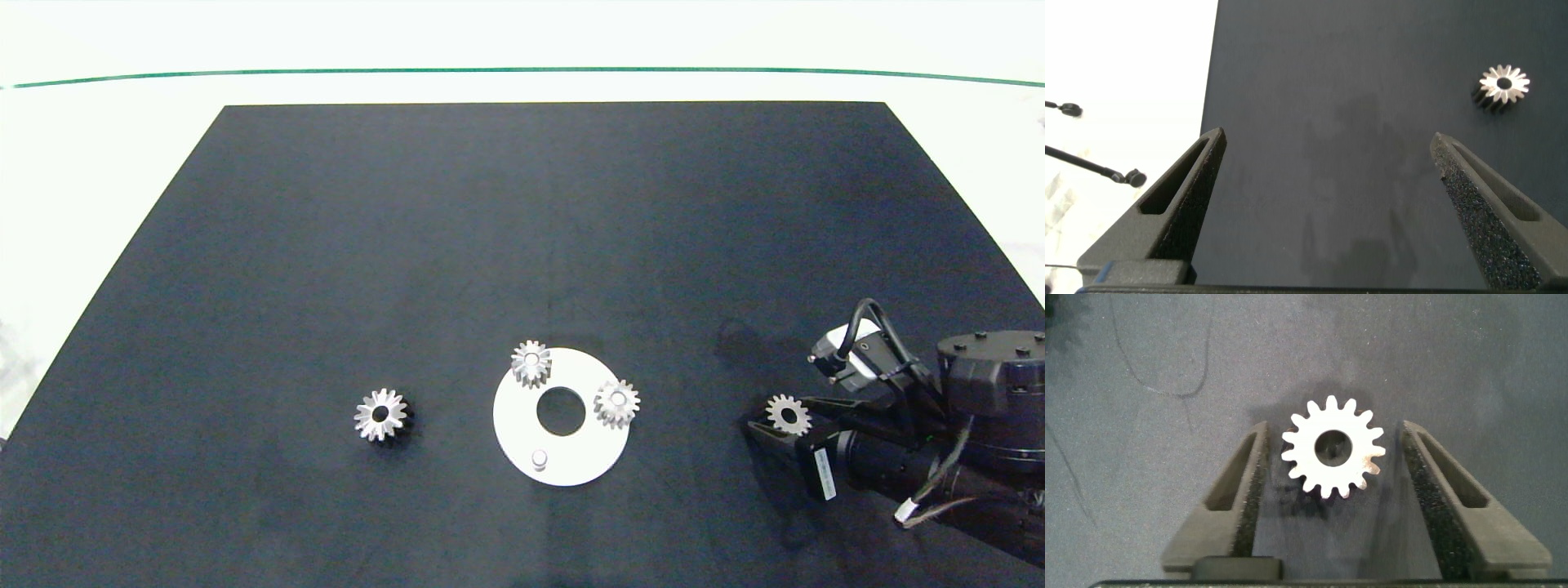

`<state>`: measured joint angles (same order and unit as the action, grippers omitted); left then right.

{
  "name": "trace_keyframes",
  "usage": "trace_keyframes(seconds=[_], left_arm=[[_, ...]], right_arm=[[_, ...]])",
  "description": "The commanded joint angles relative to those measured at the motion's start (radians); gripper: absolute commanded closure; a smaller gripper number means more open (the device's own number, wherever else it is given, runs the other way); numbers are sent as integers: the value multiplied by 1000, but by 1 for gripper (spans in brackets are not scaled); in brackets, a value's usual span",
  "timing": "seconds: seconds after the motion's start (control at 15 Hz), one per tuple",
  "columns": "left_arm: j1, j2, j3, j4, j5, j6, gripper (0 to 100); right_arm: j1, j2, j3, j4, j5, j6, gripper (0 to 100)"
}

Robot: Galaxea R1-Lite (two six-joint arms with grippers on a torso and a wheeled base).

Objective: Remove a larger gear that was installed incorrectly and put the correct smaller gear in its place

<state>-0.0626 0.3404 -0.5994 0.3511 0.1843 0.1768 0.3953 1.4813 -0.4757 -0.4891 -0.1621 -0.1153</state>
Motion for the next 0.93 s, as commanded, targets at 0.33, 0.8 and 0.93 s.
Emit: trace_keyframes(seconds=[0.33, 0.8, 0.93], left_arm=[[0, -14, 18, 2, 1, 3, 0], [0, -31, 35, 2, 1, 3, 0], [0, -40, 43, 2, 1, 4, 0]], right_arm=[[-1, 2, 3, -3, -4, 2, 51], [-1, 4, 12, -22, -8, 2, 64], [-3, 2, 14, -23, -8, 2, 69]])
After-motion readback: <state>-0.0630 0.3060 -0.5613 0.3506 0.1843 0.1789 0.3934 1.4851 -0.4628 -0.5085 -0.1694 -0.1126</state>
